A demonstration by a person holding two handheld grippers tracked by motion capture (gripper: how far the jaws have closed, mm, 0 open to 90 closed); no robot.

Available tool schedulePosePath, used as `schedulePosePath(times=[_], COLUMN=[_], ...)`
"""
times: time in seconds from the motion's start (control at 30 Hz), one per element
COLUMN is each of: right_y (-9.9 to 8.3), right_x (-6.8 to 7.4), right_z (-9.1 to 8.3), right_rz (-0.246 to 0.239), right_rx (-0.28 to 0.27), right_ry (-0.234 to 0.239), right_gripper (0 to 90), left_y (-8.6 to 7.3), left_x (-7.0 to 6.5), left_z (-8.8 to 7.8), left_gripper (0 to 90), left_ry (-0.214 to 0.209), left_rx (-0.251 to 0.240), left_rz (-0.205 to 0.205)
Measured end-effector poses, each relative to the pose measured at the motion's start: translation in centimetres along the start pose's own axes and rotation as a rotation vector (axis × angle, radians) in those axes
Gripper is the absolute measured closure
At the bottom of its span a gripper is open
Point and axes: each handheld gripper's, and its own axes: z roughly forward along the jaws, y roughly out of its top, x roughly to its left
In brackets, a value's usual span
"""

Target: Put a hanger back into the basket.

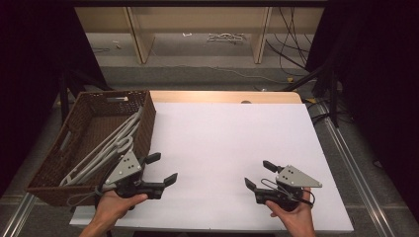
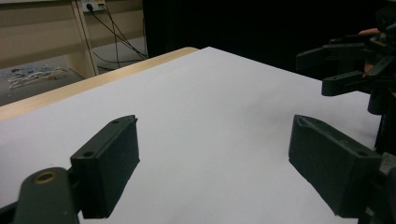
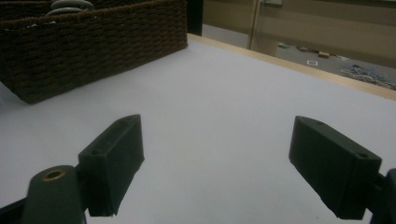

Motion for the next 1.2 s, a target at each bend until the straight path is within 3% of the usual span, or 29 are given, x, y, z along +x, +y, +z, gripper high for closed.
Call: schedulePosePath(times=[0.07,0.3,0.5,0.6,0.77,0.9,0.97,1.0,1.1,1.2], right_y=[0.0,-0.1,-0.3,-0.4,-0.7,-0.9,-1.1,-1.0,-1.0,-0.7], right_x=[0.1,0.6,0.7,0.8,1.1,1.0,1.2,1.3,1.4,1.2], right_z=[0.1,0.1,0.0,-0.3,-0.6,-1.0,-1.1,-1.5,-1.2,-1.5], right_rz=[-0.017,-0.01,0.007,0.007,0.029,0.03,0.04,0.033,0.03,0.02], right_rx=[-0.004,0.012,-0.007,-0.003,-0.014,-0.009,-0.024,0.011,-0.022,-0.017], right_ry=[0.007,0.008,0.014,0.008,0.012,-0.011,0.002,-0.007,0.008,-0.004], right_gripper=[18.7,17.2,15.6,15.6,15.6,15.6,15.6,15.6,15.7,15.7], left_y=[-0.3,-1.0,-2.2,-2.8,-3.5,-3.7,-3.7,-3.6,-3.7,-3.7], left_x=[-0.2,-1.0,-1.6,-1.5,-0.8,-0.7,-0.7,-0.7,-0.7,-0.6], left_z=[0.2,0.7,1.4,1.4,1.1,0.7,0.6,0.5,0.6,0.6], left_gripper=[16.1,16.1,16.0,16.1,16.2,16.1,16.1,16.1,16.1,16.1], left_ry=[-0.008,-0.014,-0.017,-0.01,0.021,0.038,0.024,0.031,0.031,0.037], left_rx=[0.004,0.009,0.003,0.007,0.008,0.006,-0.003,0.003,0.008,-0.002], left_rz=[0.004,0.011,0.019,0.025,0.0,-0.019,-0.007,-0.004,-0.005,-0.016])
